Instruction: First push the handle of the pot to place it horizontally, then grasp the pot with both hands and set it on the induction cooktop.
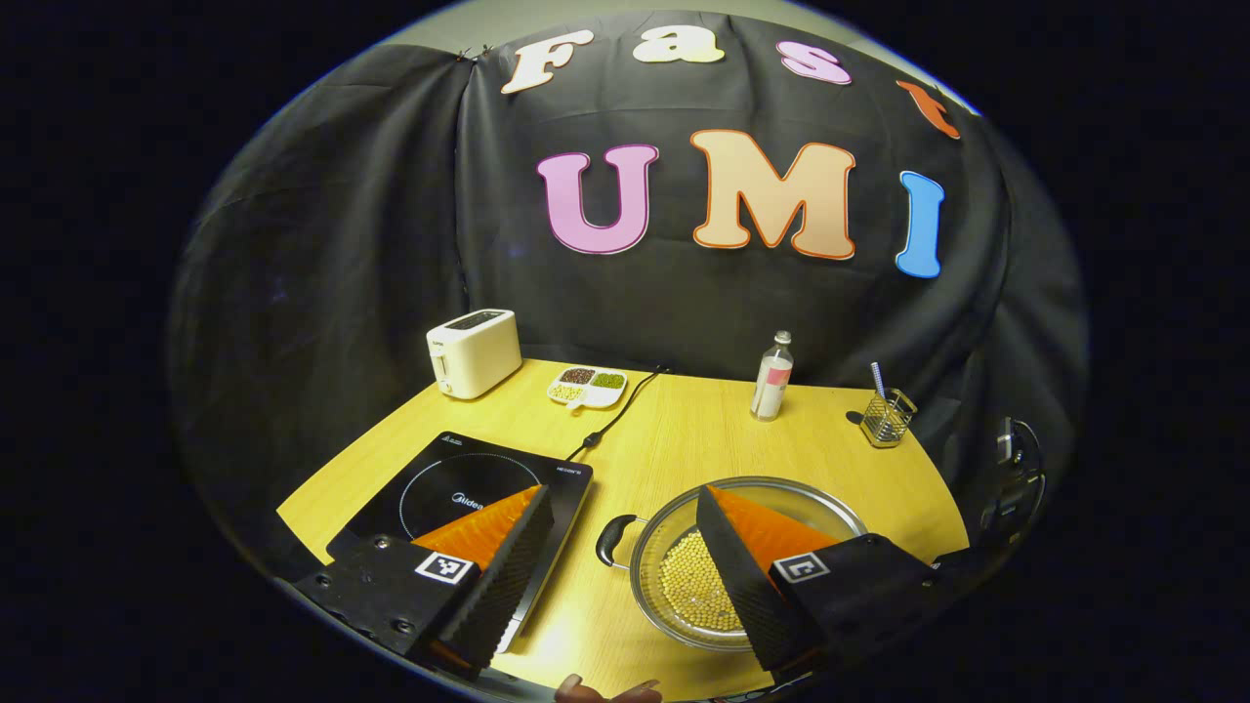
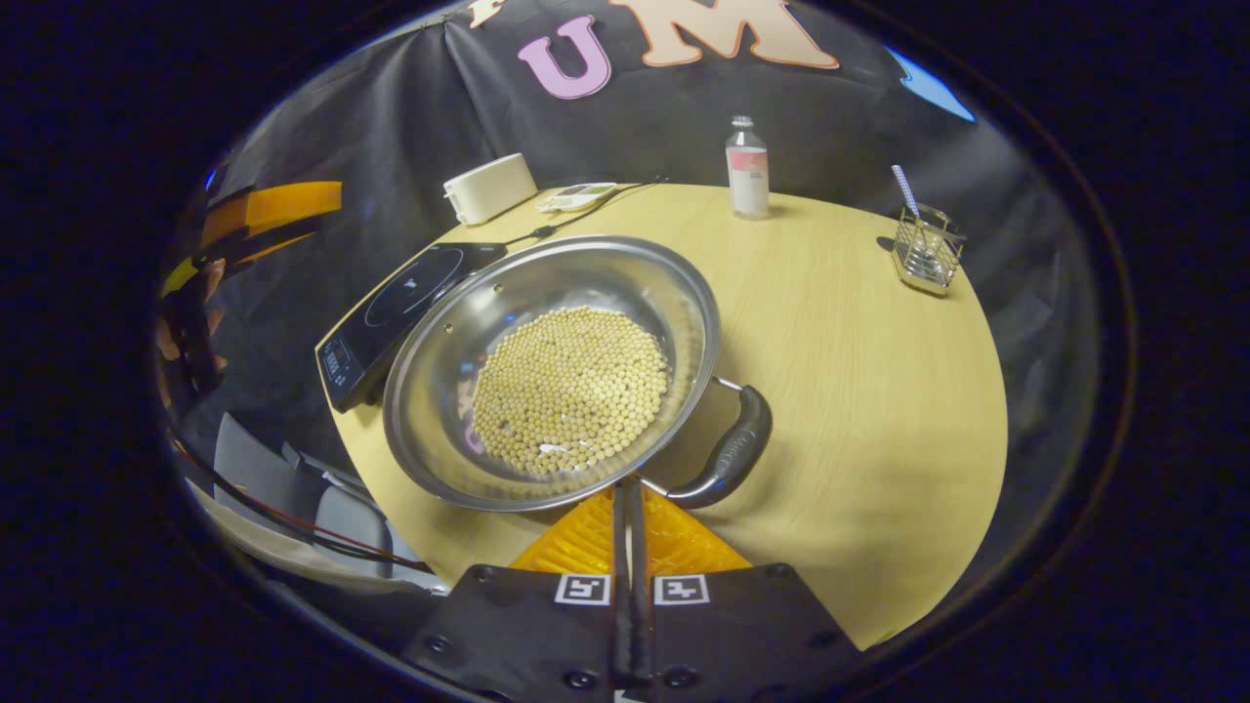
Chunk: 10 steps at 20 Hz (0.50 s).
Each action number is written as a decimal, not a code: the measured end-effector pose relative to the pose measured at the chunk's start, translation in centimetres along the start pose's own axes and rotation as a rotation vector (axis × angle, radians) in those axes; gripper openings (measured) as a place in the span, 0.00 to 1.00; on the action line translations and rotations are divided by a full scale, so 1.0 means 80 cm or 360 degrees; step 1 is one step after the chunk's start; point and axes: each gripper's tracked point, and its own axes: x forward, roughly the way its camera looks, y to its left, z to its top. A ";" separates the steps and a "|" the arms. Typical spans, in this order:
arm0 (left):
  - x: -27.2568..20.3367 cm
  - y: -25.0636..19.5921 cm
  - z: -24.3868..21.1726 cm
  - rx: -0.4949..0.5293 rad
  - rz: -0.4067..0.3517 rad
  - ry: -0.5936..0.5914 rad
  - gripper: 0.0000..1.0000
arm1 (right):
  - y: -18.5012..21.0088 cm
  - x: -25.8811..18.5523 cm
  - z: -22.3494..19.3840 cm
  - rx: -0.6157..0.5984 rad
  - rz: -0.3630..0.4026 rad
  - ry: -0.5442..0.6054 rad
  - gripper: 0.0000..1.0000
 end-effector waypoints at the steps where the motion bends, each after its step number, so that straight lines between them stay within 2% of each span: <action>1: -0.002 0.000 -0.001 -0.0005 0.0005 0.0004 0.96 | 0.000 0.000 0.000 0.0004 0.0001 0.0001 0.02; 10: -0.005 0.005 -0.007 -0.0033 0.0035 0.0022 0.96 | -0.011 0.001 0.006 0.0012 -0.0006 0.0000 0.02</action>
